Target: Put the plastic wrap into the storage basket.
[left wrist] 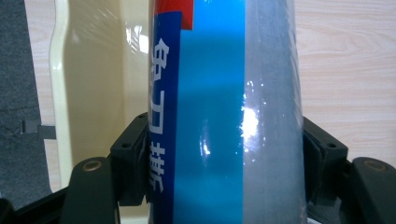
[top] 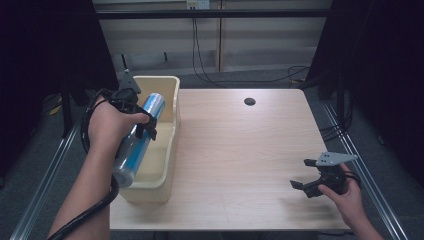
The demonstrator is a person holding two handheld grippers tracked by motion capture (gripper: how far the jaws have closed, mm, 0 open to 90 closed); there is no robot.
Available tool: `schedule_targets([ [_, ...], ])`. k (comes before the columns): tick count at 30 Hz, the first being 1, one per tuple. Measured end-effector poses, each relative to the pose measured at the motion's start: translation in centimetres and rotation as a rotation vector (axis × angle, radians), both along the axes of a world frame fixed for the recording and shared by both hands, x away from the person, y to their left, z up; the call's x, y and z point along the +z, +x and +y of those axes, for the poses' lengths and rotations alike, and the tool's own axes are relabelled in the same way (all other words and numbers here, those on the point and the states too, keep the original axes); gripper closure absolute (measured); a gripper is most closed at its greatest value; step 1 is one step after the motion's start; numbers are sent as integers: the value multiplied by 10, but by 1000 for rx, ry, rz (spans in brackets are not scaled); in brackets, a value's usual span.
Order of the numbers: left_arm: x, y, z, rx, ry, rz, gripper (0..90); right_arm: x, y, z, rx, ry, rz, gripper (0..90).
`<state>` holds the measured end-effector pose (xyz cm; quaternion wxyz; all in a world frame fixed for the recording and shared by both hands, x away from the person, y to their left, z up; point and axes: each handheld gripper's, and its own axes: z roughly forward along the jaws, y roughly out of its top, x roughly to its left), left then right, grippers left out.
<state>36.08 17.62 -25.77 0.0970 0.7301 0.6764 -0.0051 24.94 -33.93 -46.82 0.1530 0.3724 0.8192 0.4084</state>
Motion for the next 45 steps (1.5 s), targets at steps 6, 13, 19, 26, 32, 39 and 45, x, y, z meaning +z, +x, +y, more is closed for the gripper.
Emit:
schedule_targets([
  [6, -9, 3, -1, 16, -5, 16, 323, 1, 0, -1, 2, 2, -10, 16],
  [13, -17, 4, 1, 23, 15, 34, 323, 1, -1, -2, 4, 7, -10, 16],
  [19, -27, 5, 0, 37, 10, 51, 323, 2, -1, -1, 7, 6, -15, 16],
  [26, -35, 7, -2, 48, -3, 62, 323, 2, -1, -1, 9, 6, -11, 16],
  [32, -45, 9, -4, 54, -4, 85, 323, 1, -1, -2, 7, 4, -13, 16],
  [39, -50, 11, -6, 62, -1, 97, 323, 1, -1, -2, 10, 3, -13, 16],
  [45, -58, 13, -7, 67, -10, 108, 323, 1, -1, -1, 8, 2, -15, 16],
])
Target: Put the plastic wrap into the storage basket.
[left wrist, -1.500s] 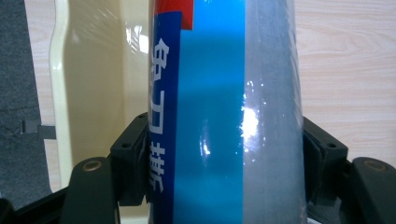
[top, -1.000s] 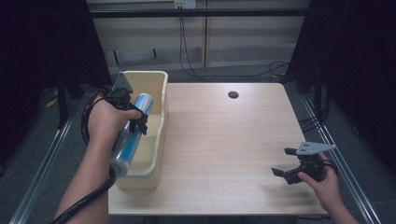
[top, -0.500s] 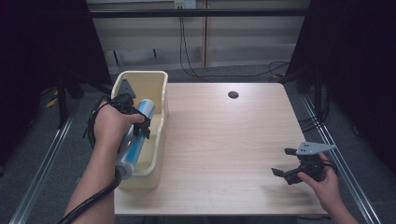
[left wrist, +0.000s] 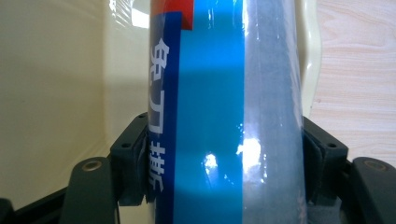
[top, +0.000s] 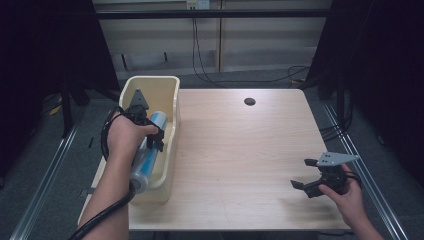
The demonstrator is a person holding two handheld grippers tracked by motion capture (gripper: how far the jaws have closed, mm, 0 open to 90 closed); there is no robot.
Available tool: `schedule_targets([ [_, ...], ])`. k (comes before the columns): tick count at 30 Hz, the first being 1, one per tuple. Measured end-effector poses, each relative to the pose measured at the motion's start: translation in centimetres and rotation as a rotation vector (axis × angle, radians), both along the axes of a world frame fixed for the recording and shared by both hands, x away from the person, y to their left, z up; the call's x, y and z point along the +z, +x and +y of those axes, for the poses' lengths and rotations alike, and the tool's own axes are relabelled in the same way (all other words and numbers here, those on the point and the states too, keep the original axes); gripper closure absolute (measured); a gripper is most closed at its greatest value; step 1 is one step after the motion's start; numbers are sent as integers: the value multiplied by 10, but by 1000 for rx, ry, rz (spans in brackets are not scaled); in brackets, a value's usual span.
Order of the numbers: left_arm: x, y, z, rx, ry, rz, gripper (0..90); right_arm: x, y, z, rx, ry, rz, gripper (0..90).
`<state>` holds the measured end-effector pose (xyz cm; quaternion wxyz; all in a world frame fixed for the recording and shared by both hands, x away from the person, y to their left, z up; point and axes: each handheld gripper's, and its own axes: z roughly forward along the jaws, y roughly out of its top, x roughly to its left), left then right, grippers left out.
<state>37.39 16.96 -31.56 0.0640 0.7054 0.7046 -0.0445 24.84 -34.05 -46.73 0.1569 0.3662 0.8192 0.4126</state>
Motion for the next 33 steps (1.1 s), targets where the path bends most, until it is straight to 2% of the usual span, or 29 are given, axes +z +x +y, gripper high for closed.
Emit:
schedule_targets([
  [4, -3, 1, 0, -1, -1, 5, 322, 0, 0, 0, 1, 1, 0, 16],
  [6, -6, 1, -1, 21, 4, 5, 322, 0, 0, -1, -2, 1, -3, 16],
  [12, -8, 1, 2, 2, 7, 14, 322, 0, 0, 0, 3, 4, 1, 16],
  [13, -11, 1, 3, 22, -4, 16, 322, 0, 0, 0, 5, 4, 1, 16],
  [24, -20, 1, 4, 20, 8, 25, 322, -1, 0, 1, 3, 3, 7, 16],
  [28, -24, 3, 2, 32, -3, 39, 321, -1, 0, 1, 5, 2, 4, 16],
  [29, -26, 2, 2, 34, 0, 33, 322, -1, 0, 1, 3, 2, 8, 16],
  [30, -26, 3, 3, 17, -5, 44, 321, -1, 0, 1, 4, 2, 8, 16],
  [33, -26, 3, 3, 12, -3, 45, 321, -1, 0, 0, 1, 1, 6, 16],
])
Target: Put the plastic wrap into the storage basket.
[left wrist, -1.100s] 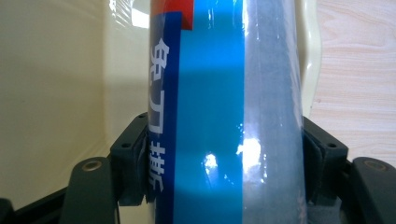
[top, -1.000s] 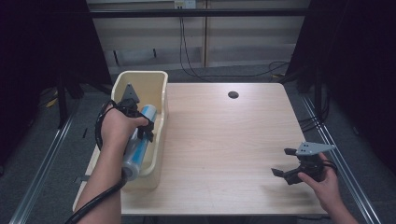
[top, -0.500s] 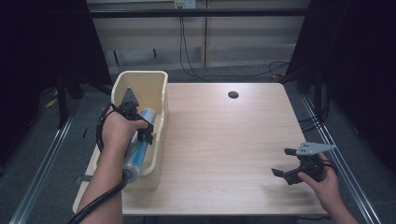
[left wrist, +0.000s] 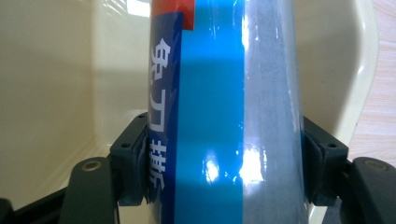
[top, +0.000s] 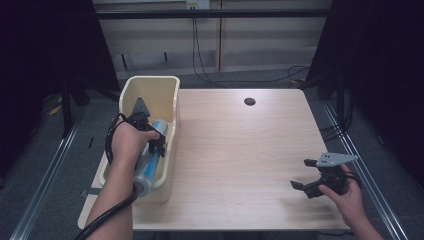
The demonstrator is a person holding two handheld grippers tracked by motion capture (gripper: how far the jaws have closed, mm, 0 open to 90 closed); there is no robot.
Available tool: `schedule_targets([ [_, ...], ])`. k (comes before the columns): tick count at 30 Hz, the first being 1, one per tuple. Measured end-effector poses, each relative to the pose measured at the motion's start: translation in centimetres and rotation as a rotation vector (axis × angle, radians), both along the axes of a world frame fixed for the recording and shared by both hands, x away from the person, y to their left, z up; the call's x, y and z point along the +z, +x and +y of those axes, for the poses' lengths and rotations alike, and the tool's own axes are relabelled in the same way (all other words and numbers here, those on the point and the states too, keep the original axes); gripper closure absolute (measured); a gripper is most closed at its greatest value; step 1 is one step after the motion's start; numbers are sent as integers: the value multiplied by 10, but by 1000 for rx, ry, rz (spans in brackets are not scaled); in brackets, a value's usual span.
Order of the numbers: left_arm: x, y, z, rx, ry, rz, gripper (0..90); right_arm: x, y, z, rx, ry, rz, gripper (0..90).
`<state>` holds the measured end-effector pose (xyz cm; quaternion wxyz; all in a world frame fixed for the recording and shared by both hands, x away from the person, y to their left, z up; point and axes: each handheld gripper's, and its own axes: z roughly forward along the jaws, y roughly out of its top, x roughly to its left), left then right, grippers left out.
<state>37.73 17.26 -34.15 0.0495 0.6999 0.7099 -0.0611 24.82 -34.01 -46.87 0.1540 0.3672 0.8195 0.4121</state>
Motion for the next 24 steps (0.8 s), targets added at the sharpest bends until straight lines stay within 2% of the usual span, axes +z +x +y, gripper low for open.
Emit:
schedule_targets([
  [4, -3, 1, -1, 21, -8, 7, 321, 0, 0, 0, 2, -1, 0, 16],
  [5, -4, 1, -2, 35, -3, -3, 321, 0, 0, 0, 4, 0, 2, 16],
  [8, -4, 1, -1, 23, -2, -6, 321, 0, 0, 0, 2, 0, 2, 16],
  [10, -4, 2, 0, 14, 0, 10, 321, 0, 0, 0, 2, 0, 2, 16],
  [11, -5, 2, -1, 18, 8, 4, 320, 0, 0, 0, 11, 3, 4, 16],
  [12, -5, 3, -1, 25, -6, 12, 320, 0, 0, 0, 9, 0, 1, 16],
  [14, -6, 3, -1, 28, -5, 13, 321, 0, 0, 0, 4, -1, 3, 16],
  [19, -6, 4, -1, 18, -8, 16, 319, -1, 1, 1, 3, -6, -1, 16],
  [20, -6, 4, -2, 30, -10, 19, 319, -1, 1, 1, 8, -2, 0, 16],
  [22, -6, 5, -2, 23, -14, 37, 318, -1, 0, 1, 5, -3, -2, 16],
  [24, -7, 5, -3, 29, -10, 32, 318, 0, 0, 0, -1, -2, -1, 16],
])
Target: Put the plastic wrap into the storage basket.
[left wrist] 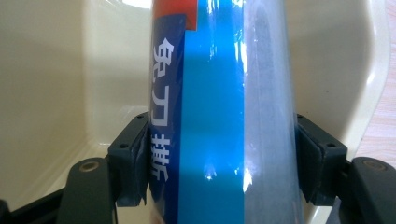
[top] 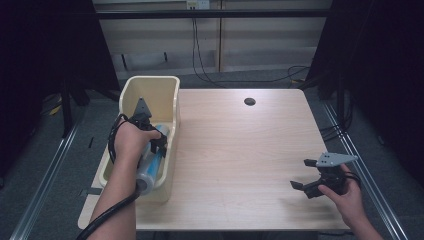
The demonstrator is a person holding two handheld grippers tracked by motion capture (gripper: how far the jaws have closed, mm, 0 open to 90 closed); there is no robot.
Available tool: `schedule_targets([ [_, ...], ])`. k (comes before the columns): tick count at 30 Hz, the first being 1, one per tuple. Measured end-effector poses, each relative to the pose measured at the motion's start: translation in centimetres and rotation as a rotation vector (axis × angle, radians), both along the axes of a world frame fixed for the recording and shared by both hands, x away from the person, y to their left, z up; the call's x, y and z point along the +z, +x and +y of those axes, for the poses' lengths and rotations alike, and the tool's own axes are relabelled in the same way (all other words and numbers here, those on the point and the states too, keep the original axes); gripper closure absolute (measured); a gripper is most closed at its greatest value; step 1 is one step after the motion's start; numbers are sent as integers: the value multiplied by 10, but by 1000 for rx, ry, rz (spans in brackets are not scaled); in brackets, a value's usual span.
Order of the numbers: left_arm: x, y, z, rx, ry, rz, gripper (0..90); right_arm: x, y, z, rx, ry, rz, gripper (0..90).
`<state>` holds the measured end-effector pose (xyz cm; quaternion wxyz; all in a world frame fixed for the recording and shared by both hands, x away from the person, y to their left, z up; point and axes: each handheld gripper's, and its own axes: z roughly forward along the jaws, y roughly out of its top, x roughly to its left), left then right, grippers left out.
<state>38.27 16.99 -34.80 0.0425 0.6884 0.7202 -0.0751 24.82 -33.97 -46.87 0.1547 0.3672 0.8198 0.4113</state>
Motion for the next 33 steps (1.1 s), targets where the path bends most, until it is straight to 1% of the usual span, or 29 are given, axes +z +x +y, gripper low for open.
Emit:
schedule_targets([
  [1, 0, 0, 0, 5, -4, 3, 318, 0, 0, 0, 0, 0, 0, 16],
  [4, -1, 0, 0, 16, 3, -6, 316, -1, 0, -1, -11, -2, -1, 16],
  [6, -1, 0, 0, 10, 11, -4, 312, 0, 0, -1, -12, 0, 0, 16],
  [7, 1, 1, 1, -10, 6, 25, 311, 0, 0, -1, -8, -1, -2, 16],
  [9, 2, 1, 1, -11, 4, 31, 311, 0, 0, -1, -7, 1, -2, 16],
  [10, 3, 1, 1, -5, -7, 29, 312, 0, 0, -1, -5, 3, 1, 16],
  [11, 2, 0, 0, 16, 0, -7, 315, 0, 0, -1, -5, 2, -1, 16],
  [12, 2, 0, 0, 16, 0, -7, 314, 0, 0, -1, -5, 2, -1, 16],
  [13, 7, 0, 1, 6, -8, -22, 317, 0, 0, -1, -8, 3, -3, 16],
  [14, 7, 0, 1, 6, -8, -22, 317, 0, 0, -1, -8, 3, -3, 16],
  [15, 11, -1, 2, 17, -25, -51, 307, 0, 0, -1, -5, 3, -1, 16],
  [18, 15, -1, 1, 19, -31, -63, 270, 1, 0, -1, -6, 0, -2, 16],
  [19, 19, -1, 0, 5, -23, -86, 255, 2, -1, -1, -6, 0, -4, 16],
  [20, 19, -1, 0, 5, -23, -86, 255, 2, -1, -1, -5, 2, -6, 16],
  [21, 21, -2, -2, 15, -33, -98, 253, 2, -1, -1, -2, 3, -5, 16],
  [22, 23, -2, -2, 9, -32, -108, 248, 2, -1, -1, -5, 1, -7, 16],
  [24, 26, -2, -2, 5, -45, -106, 240, 2, -1, -1, -4, 1, -6, 16],
  [26, 27, -2, -3, 4, -40, -112, 237, 2, -1, -2, -6, 2, -4, 16],
  [27, 29, -2, -3, 2, -42, -129, 223, 2, -1, -2, -5, 3, -6, 16],
  [28, 29, -2, -3, 2, -42, -129, 214, 2, -1, -2, -5, 3, -6, 16],
  [29, 31, -2, -3, -15, -50, -127, 213, 2, -1, -2, -3, 6, -4, 16],
  [30, 31, -2, -3, -15, -50, -127, 206, 2, -1, -2, -3, 6, -4, 16],
  [31, 33, -2, -4, -4, -58, -139, 195, 2, -1, -2, -6, 4, -7, 16],
  [32, 35, -2, -4, -17, -60, -144, 184, 2, -1, -2, -4, 5, -5, 16],
  [33, 35, -2, -4, -17, -60, -144, 168, 3, -1, -2, -3, 7, -4, 16],
])
